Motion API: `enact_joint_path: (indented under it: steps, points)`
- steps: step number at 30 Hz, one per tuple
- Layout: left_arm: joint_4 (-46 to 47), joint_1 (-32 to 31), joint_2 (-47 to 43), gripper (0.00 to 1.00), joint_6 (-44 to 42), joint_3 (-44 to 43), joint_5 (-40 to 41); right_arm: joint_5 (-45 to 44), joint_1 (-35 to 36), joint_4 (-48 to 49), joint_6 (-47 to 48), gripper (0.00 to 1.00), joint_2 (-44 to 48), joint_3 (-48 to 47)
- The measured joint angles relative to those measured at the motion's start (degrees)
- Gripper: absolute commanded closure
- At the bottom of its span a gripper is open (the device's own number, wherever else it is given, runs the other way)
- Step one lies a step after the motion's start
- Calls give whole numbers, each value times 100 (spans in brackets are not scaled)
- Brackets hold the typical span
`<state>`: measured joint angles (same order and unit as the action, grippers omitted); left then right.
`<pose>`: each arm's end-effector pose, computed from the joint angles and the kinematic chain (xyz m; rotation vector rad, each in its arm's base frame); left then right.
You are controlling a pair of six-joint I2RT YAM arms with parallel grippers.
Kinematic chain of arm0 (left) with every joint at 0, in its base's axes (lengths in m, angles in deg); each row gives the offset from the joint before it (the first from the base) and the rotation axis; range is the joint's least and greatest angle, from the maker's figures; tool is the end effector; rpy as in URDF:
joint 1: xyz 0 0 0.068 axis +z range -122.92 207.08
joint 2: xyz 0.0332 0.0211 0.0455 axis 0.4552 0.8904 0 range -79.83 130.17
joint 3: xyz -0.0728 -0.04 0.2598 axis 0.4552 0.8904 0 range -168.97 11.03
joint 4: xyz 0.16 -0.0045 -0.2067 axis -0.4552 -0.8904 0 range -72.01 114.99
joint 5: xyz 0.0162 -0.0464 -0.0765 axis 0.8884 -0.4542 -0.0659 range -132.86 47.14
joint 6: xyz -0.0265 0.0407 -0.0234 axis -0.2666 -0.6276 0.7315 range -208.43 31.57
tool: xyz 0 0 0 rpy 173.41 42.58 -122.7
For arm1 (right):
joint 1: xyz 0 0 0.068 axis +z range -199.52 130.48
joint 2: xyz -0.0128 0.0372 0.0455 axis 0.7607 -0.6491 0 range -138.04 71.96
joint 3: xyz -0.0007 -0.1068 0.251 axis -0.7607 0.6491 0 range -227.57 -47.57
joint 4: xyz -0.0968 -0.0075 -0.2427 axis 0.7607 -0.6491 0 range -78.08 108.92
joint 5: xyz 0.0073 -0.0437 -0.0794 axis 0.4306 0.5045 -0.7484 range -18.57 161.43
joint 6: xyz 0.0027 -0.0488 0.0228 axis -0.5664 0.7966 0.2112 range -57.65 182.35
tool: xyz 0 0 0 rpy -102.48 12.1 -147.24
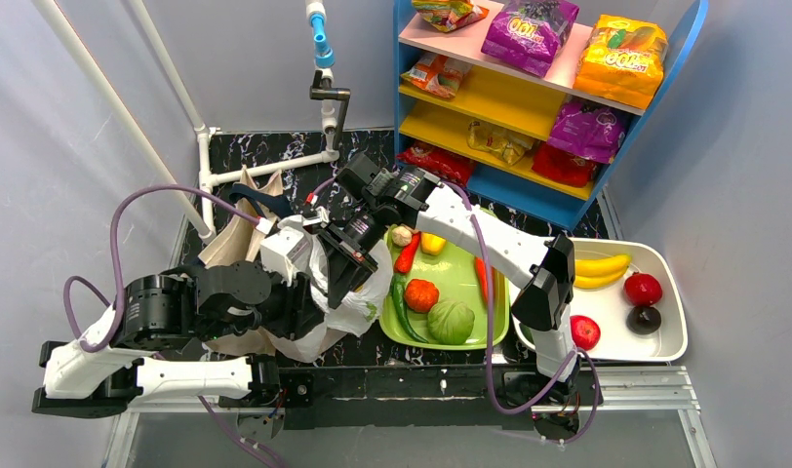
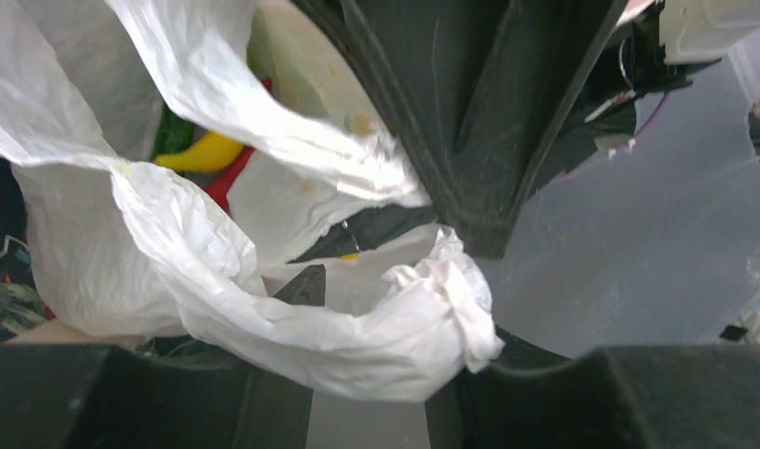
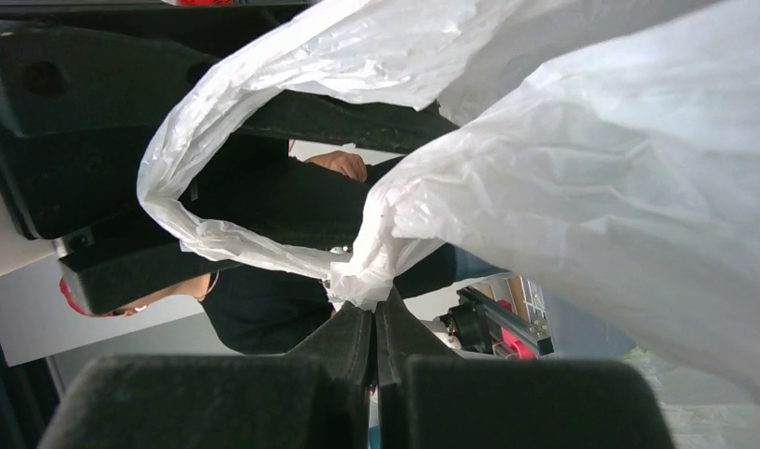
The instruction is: Place the food into the grocery bag and tie it
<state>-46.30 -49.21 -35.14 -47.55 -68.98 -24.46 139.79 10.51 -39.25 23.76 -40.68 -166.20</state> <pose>0.0310 -0.0797 0.4264 0.5122 2.2216 -0.7970 0.1774 0.3738 0.3735 0.8935 -2.0242 -1.5142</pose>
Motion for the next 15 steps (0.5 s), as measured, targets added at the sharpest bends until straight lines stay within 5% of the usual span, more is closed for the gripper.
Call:
enact_joint_path:
  steps: [15]
  points:
    - [1001,0,-640,55,-2245,741,546,52,-35,-186,164,99,0,-2]
